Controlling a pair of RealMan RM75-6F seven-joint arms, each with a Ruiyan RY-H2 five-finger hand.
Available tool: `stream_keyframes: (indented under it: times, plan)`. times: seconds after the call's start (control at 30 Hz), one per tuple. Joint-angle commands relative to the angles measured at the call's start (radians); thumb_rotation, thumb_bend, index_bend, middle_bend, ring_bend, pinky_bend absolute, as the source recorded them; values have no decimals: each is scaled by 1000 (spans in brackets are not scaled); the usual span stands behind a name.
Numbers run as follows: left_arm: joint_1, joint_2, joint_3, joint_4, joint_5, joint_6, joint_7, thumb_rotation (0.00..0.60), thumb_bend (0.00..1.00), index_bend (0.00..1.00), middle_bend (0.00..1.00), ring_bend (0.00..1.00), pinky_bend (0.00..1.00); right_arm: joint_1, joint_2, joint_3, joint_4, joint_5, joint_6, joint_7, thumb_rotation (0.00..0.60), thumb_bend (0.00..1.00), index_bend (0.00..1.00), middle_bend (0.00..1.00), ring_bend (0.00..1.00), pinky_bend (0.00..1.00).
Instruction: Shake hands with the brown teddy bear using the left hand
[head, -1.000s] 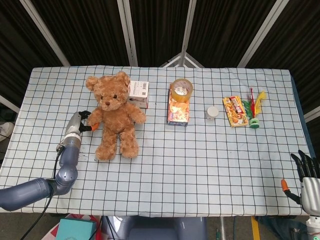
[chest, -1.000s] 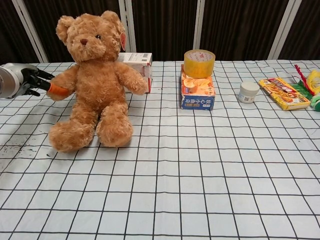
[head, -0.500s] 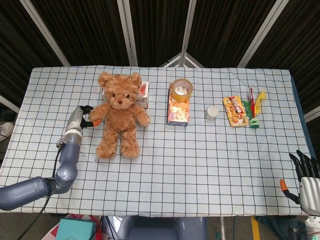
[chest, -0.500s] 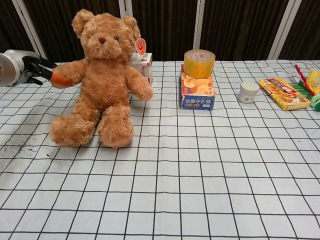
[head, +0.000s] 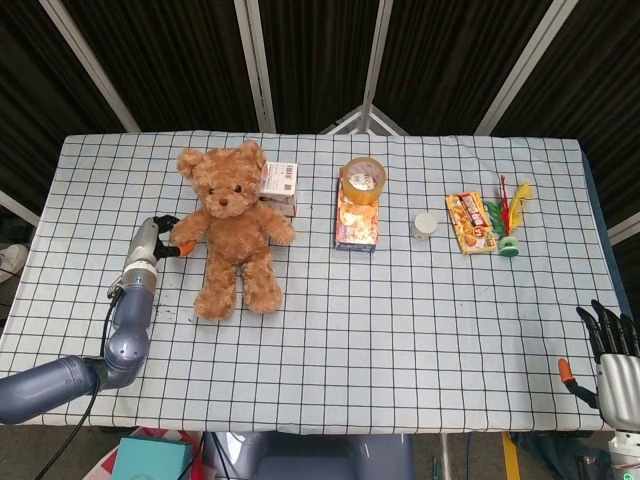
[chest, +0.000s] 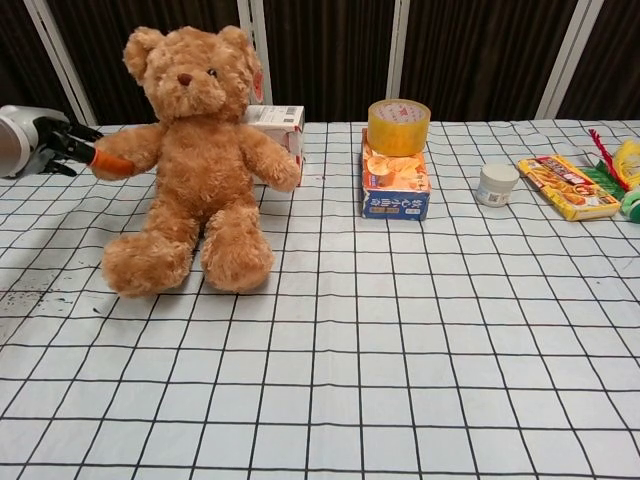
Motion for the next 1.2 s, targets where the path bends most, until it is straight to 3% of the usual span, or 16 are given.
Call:
stream_keyframes:
  times: [0.03, 0.37, 1.03, 1.13, 1.2]
  plan:
    - [-5, 20, -23, -34, 7, 6, -4, 600, 447, 424, 481, 41, 19, 0, 0, 0, 0, 1, -1, 1, 600, 367, 129, 65, 87, 0]
    - [24, 12, 35, -11, -10, -13, 20, 600, 446, 424, 479, 41, 19, -2, 0, -2, 0, -2, 4, -1, 600, 367, 129, 65, 87, 0]
    - [17, 13, -3, -19, -21, -13, 12, 600, 433, 415, 467, 41, 19, -1, 1, -2, -2, -5, 3, -1, 600, 367, 129, 65, 87, 0]
    - [20, 13, -3, -20, -20, -20, 8, 600, 379, 363, 427, 40, 19, -2, 2, -1, -2, -2, 3, 0, 600, 367, 129, 65, 87, 0]
    - [23, 15, 3, -21, -17, -26, 9, 600, 323, 274, 341, 24, 18, -2, 1, -1, -3, 2, -1, 6, 600, 367, 129, 65, 87, 0]
